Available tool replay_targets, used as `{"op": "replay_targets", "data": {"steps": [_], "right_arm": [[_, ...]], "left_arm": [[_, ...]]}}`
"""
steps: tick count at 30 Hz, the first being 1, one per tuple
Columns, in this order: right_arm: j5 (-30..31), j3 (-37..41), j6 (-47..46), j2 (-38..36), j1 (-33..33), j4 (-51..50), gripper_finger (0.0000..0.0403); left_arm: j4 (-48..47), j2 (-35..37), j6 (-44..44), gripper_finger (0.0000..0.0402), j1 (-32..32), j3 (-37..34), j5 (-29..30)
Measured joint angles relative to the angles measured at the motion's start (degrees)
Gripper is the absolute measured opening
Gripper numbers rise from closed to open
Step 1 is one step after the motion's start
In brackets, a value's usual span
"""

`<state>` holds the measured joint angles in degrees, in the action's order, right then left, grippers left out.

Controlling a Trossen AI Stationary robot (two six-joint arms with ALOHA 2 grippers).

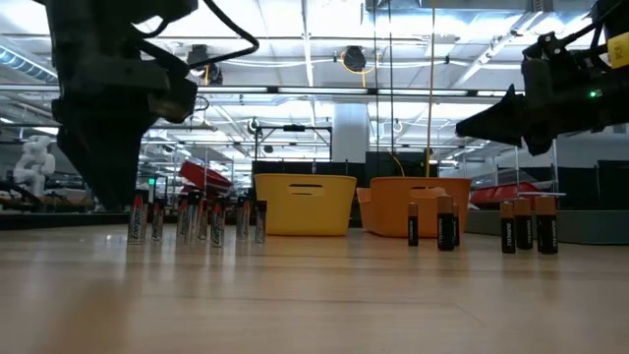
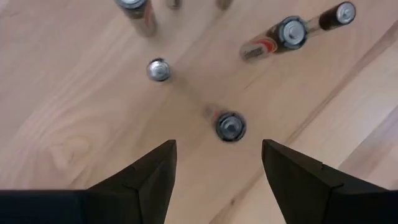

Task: Sort batteries
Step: Put the silver battery into the yellow bin

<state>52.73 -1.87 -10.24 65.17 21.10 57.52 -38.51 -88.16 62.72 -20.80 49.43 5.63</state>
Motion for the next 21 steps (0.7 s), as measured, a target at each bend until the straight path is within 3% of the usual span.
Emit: {"op": "replay_targets", "data": {"steps": [12,21], "right_arm": [[-0.7,0.0,-2.3,0.1,0.1,-0.9,0.0047],[-1.7,0.0,-2.5,0.1,0.0,-0.8,0.0047]], "left_arm": [[2.2,-6.0,2.6,0.0244,0.9,0.0,0.5],[2.3,-6.4,5.8,0.0241,1.1,0.0,0.9]]}}
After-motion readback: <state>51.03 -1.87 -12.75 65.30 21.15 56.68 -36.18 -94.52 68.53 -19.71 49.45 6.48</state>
